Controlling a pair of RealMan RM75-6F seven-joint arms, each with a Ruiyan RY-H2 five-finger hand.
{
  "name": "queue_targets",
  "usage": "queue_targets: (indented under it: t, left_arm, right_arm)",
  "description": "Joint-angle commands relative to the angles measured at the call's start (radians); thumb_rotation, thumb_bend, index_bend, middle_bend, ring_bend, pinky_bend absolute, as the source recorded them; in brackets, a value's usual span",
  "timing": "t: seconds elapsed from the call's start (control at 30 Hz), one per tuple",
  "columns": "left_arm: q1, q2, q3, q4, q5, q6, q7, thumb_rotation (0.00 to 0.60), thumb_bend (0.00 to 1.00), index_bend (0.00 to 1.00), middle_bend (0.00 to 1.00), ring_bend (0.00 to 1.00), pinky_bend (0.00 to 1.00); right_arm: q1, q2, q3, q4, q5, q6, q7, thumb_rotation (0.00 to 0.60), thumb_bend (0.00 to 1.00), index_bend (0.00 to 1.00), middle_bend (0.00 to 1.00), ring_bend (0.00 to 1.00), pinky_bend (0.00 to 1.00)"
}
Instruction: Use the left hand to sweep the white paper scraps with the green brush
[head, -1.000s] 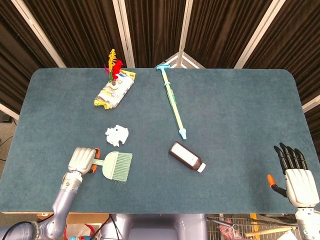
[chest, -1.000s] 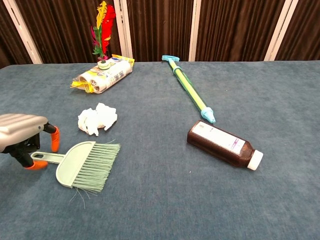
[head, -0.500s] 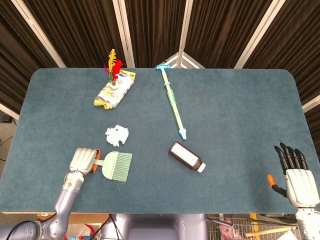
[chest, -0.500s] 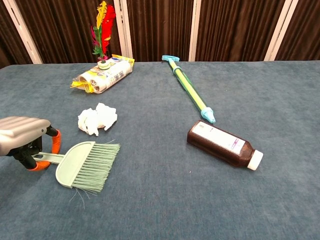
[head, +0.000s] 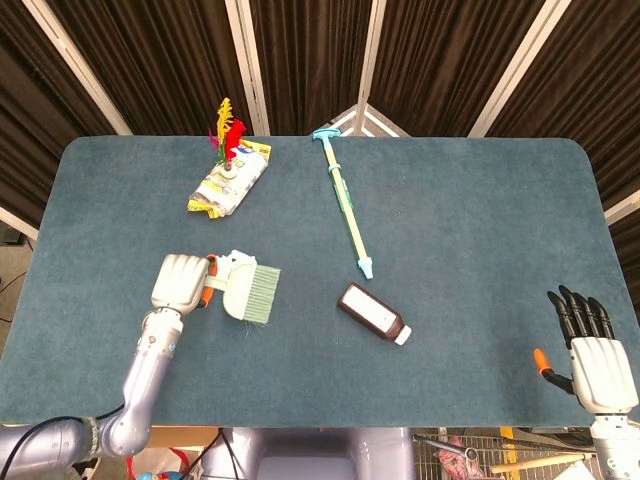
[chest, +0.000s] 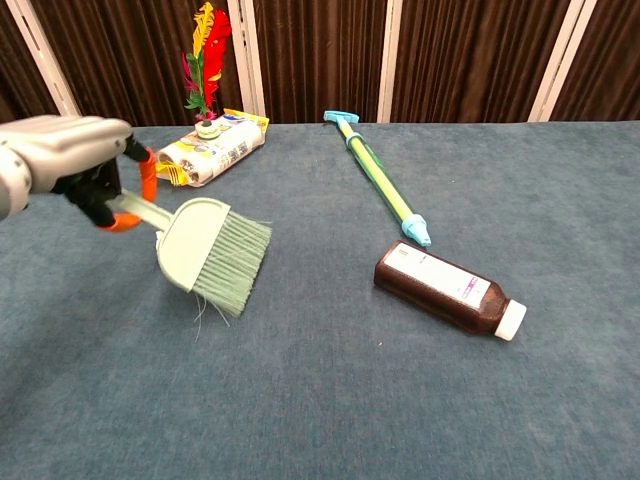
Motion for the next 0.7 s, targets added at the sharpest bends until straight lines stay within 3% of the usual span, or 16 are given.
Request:
queue_targets:
  t: [0.03,0.2,0.4,0.7]
  left_arm:
    - [-0.111,-0.039,-0.064,0.037,-0.134,-0.021,0.115,0.6,0.75,0.79,1.0,1.0,1.0]
    - [-0.218,-0.114,-0.095,0.164,-0.253,-0.044,0.189,0.6,0.75,0.79,1.0,1.0,1.0]
    - [-0.273,-0.153,-0.116,0.272,-0.335,-0.063,0.188,0.6,0.79,0.8,1.0,1.0,1.0]
    - [-0.225,-0.003,-0.061,0.168,-0.382,-0.005,0.207,0.6,0.79,0.8,1.0,1.0,1.0]
  right_arm:
    - [0.002,0.0,0.002,0.0,0.008,-0.006,0.008,0.6,0.38,0.0,0.0,0.0,0.0]
    - [0.004,0.005,0.007,-0.003,0.023,-0.016,0.031,0.6,0.38,0.0,0.0,0.0,0.0]
    - [0.004,0.013,0.007,-0.009,0.032,-0.026,0.05,0.6,0.38,0.0,0.0,0.0,0.0]
    - [0.003,0.014,0.004,-0.015,0.027,-0.023,0.047,0.6,0.38,0.0,0.0,0.0,0.0]
